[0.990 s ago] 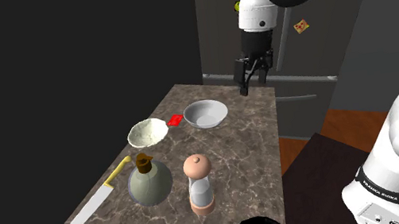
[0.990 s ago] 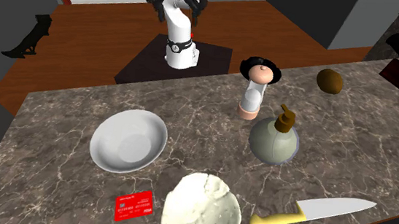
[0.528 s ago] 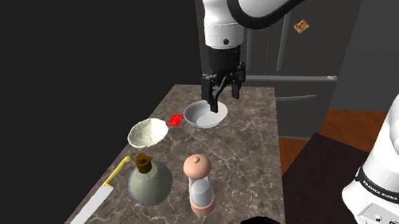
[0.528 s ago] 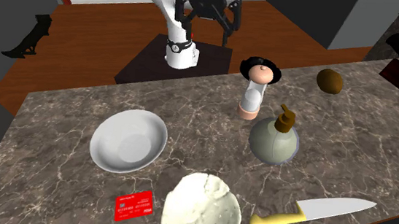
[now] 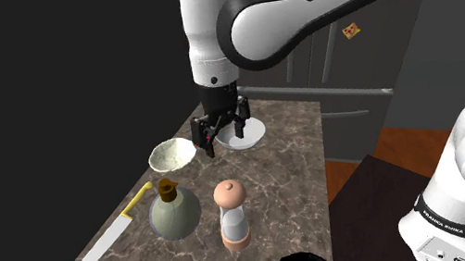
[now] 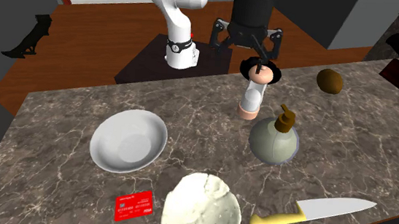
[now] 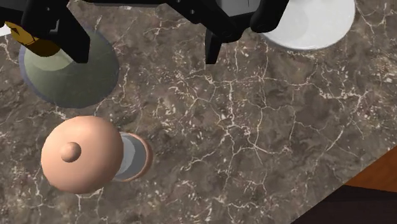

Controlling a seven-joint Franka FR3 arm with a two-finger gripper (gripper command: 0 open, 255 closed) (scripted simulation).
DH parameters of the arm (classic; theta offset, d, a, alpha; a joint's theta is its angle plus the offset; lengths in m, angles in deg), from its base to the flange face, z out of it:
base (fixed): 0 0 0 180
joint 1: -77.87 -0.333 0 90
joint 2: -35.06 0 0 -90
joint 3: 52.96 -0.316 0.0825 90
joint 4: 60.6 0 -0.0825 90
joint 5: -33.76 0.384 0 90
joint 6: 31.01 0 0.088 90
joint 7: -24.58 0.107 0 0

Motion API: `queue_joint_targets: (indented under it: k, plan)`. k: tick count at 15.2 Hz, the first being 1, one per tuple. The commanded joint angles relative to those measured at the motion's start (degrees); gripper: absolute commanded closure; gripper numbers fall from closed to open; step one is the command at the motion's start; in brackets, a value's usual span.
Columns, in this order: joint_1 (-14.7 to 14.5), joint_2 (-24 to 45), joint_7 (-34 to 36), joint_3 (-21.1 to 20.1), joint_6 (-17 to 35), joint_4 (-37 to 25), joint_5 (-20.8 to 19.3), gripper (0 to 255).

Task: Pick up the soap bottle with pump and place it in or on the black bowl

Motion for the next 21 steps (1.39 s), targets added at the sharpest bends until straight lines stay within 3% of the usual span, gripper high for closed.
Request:
queue_joint_targets:
  k: [1, 6, 11, 21]
  plan:
    - [-0.67, 4.57, 3.50, -1.52, 0.15, -3.89, -2.84, 0]
    - [-4.73, 16.88, 12.03, -3.53, -0.65, -14.74, -11.15, 0]
    - [-11.64, 29.62, 18.36, -2.76, -4.02, -28.54, -18.83, 0]
    - [-11.93, 31.56, 19.27, -1.94, 0.86, -25.32, -20.10, 0]
